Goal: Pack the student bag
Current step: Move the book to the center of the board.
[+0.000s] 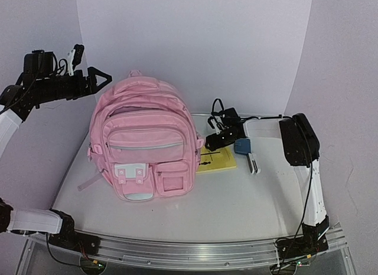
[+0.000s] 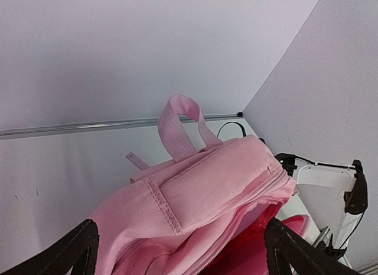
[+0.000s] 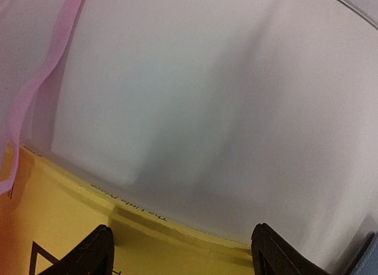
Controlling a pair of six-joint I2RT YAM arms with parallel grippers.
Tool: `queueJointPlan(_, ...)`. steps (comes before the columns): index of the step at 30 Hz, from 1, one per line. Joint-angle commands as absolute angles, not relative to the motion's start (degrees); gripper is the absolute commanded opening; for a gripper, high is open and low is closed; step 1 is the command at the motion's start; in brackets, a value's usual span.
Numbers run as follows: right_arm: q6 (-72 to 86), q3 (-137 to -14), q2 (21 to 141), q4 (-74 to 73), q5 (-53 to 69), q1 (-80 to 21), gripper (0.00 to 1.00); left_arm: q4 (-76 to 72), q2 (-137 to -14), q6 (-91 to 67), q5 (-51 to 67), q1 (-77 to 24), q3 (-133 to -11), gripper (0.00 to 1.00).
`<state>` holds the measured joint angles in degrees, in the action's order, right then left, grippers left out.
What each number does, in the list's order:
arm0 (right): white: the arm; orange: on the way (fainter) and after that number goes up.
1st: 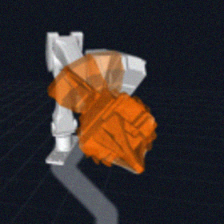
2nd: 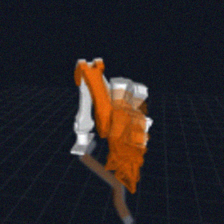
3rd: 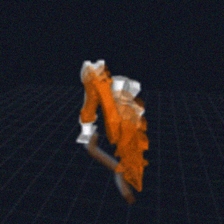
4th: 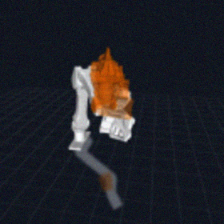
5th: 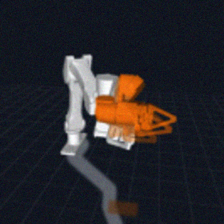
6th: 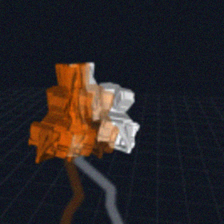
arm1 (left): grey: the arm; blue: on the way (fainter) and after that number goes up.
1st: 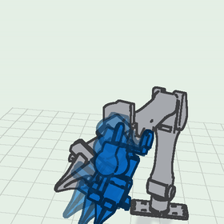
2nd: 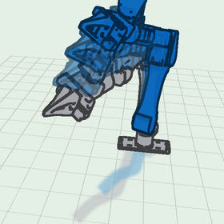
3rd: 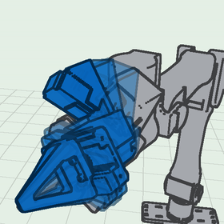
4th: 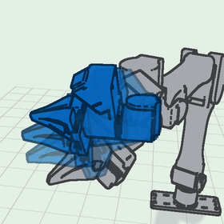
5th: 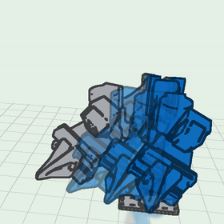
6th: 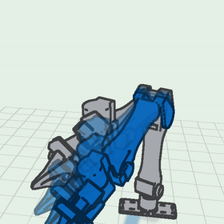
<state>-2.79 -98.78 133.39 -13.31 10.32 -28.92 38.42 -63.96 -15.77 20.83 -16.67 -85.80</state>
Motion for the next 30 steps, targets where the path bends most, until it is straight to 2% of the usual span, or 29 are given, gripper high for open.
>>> queueJointPlan(1, 3.23, -88.29, 127.17, -18.80, 9.47, -31.52, 0.78, 41.38, -62.46, -13.58, 24.16, -16.47, -86.19, 0.98)
queueJointPlan(8, 8.65, -76.30, 119.22, -14.96, 11.04, -33.45, 0.77, 42.29, -56.76, -14.36, 22.85, -16.44, -82.65, 0.99)
queueJointPlan(18, 18.09, -60.64, 105.15, -10.85, 12.06, -37.58, 0.75, 49.22, -58.18, -12.86, 25.53, -16.45, -91.49, 0.99)
queueJointPlan(23, 18.27, -57.77, 96.68, -9.89, 11.57, -39.44, 0.76, 45.04, -58.43, -14.77, 30.43, -16.47, -89.36, 1.00)
queueJointPlan(27, 15.99, -58.80, 92.76, -9.57, 11.07, -39.46, 0.80, 42.51, -60.18, -16.39, 34.16, -16.44, -89.75, 1.00)
queueJointPlan(30, 11.80, -59.59, 91.33, -7.75, 18.61, -39.98, 0.80, 41.53, -61.61, -17.03, 35.17, -16.44, -91.03, 1.00)
